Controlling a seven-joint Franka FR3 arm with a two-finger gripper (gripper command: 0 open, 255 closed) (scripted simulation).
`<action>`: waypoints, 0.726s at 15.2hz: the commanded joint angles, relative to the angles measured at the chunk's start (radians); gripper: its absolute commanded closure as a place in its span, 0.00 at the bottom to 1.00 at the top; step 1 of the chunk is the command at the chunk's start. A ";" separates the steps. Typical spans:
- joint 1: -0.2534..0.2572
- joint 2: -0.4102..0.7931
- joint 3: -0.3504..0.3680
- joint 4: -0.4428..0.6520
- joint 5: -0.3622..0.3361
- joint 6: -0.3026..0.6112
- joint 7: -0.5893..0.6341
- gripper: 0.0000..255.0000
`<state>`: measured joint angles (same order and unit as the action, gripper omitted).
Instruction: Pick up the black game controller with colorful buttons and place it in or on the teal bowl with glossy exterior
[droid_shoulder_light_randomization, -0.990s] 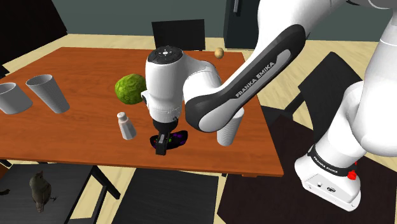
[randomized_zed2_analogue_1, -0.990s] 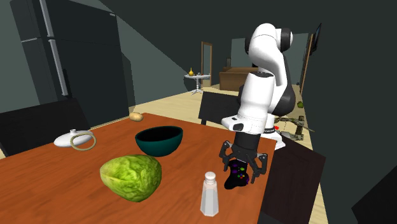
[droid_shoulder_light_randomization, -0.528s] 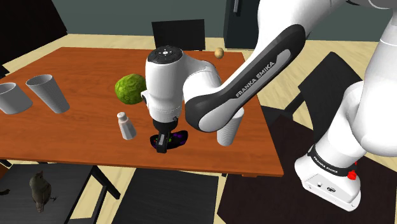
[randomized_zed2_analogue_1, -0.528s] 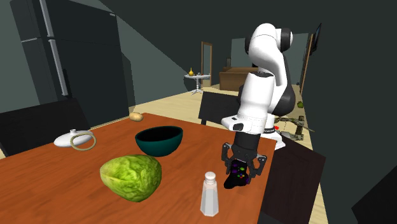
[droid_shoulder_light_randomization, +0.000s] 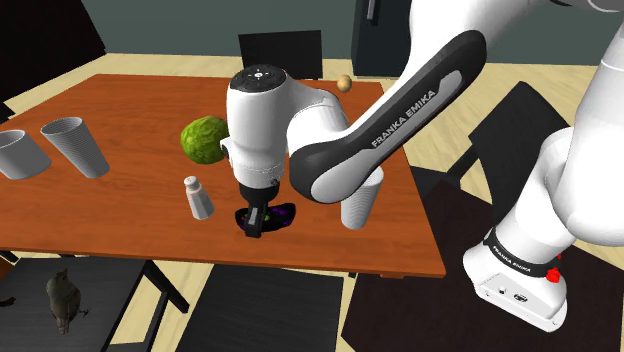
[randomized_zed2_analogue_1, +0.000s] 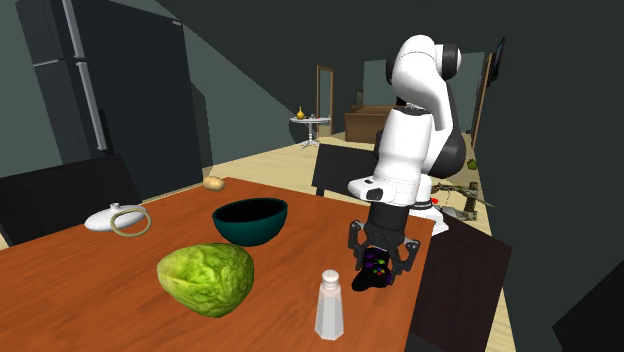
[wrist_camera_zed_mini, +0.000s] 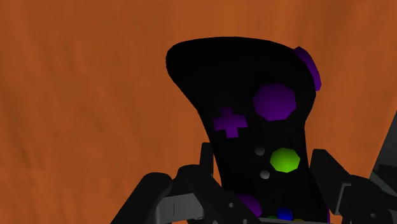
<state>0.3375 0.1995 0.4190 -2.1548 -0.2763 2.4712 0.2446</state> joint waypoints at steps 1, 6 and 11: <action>-0.004 -0.019 0.006 0.005 0.017 -0.022 -0.013 1.00; -0.011 -0.062 0.016 0.026 0.057 -0.079 -0.044 1.00; -0.015 -0.100 0.022 0.053 0.090 -0.138 -0.071 1.00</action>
<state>0.3237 0.1115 0.4395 -2.1027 -0.1954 2.3450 0.1804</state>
